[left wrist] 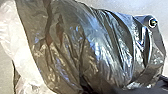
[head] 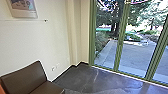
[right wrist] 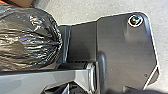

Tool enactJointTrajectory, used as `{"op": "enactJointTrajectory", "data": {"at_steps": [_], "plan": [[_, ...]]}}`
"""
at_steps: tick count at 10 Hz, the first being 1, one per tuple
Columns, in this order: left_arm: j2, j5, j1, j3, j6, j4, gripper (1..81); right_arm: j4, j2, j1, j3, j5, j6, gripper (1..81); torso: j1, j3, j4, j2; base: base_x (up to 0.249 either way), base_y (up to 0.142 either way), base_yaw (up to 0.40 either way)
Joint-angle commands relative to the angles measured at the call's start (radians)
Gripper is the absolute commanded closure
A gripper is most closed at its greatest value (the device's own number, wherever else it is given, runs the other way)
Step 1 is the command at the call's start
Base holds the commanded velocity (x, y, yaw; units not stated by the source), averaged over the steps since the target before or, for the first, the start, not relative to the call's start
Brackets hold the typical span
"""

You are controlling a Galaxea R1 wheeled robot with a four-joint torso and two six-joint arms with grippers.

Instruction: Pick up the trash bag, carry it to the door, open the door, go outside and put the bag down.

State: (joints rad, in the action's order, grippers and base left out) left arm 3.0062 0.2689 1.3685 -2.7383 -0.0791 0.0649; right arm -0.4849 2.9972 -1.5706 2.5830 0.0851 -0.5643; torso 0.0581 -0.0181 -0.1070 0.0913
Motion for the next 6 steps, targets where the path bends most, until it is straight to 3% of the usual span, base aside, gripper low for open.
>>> {"op": "enactJointTrajectory", "data": {"at_steps": [1, 6], "plan": [[-0.001, 0.061, -0.073, -0.001, 0.006, 0.007, 81.1, 0.009, 0.004, 0.046, -0.006, -0.065, -0.005, 1.0, 0.000, 0.000, 0.000, 0.000, 0.000, 0.000, -0.288], [-0.001, 0.061, -0.073, -0.001, 0.007, 0.007, 81.1, 0.009, 0.005, 0.046, -0.006, -0.065, -0.006, 1.0, 0.000, 0.000, 0.000, 0.000, 0.000, 0.000, -0.288]]}}
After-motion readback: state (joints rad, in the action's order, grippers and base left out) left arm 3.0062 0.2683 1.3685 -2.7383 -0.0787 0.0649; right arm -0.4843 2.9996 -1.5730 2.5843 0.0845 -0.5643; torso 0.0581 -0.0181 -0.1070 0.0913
